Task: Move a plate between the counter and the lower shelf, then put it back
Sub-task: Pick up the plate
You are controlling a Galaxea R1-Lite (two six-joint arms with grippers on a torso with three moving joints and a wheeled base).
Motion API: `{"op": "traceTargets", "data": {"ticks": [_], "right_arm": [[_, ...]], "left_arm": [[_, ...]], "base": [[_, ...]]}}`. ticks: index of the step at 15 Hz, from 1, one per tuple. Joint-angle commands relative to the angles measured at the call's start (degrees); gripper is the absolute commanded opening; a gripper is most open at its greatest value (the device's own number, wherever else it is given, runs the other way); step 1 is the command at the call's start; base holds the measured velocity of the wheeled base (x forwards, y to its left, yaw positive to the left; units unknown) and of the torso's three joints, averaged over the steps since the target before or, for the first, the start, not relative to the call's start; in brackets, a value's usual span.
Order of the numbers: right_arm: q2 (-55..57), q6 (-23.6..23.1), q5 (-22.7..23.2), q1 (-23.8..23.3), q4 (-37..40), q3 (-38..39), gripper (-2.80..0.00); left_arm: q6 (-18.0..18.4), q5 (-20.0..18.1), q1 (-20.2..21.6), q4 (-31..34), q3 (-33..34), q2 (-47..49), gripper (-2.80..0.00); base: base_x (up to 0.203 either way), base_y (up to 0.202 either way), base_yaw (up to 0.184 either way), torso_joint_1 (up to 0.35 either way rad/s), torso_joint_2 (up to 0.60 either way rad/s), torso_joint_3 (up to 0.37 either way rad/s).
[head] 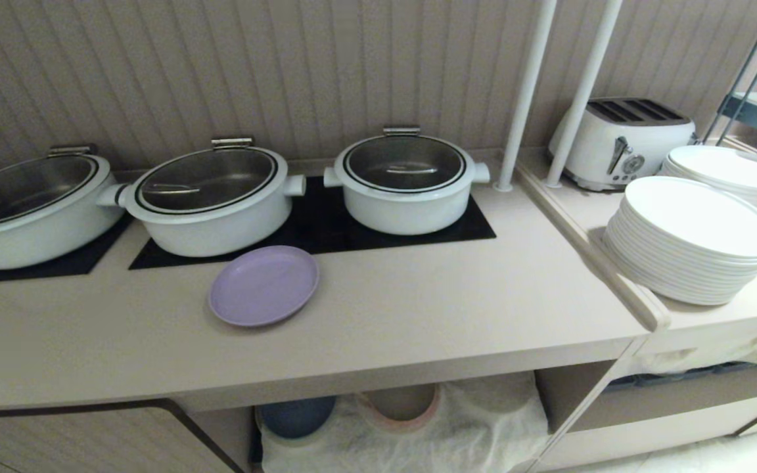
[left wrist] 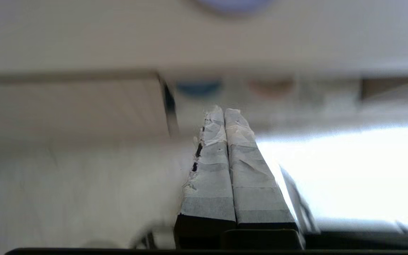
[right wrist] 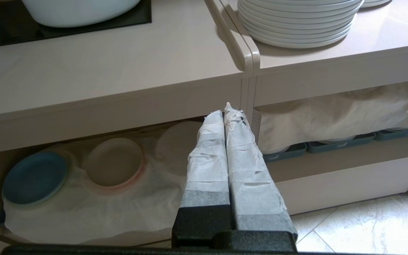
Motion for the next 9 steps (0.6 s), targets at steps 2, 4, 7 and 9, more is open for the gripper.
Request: {"op": "traceTargets", "data": {"ticks": [2, 4, 7, 9], "right_arm": [[0.0, 0.0, 0.1, 0.0, 0.0, 0.0, -2.8], [0.0, 0.0, 0.0, 0.0, 0.0, 0.0, -2.8], [0.0, 0.1, 0.1, 0.0, 0.0, 0.0, -2.8], [0.0, 0.0, 0.0, 0.0, 0.0, 0.0, -2.8]], "left_arm": [[-0.5, -3.1, -0.4, 19.4, -15.0, 17.9, -2.8], [-0.7, -4.6, -0.5, 25.1, -21.6, 26.6, -2.8], [-0.9, -5.5, -0.4, 28.4, -29.9, 37.7, -2.8], [-1.1, -5.8, -0.5, 29.7, -35.0, 43.6, -2.8]], "base": [[0.0, 0.0, 0.0, 0.0, 0.0, 0.0], [0.0, 0.0, 0.0, 0.0, 0.0, 0.0], [0.0, 0.0, 0.0, 0.0, 0.0, 0.0], [0.0, 0.0, 0.0, 0.0, 0.0, 0.0]]}}
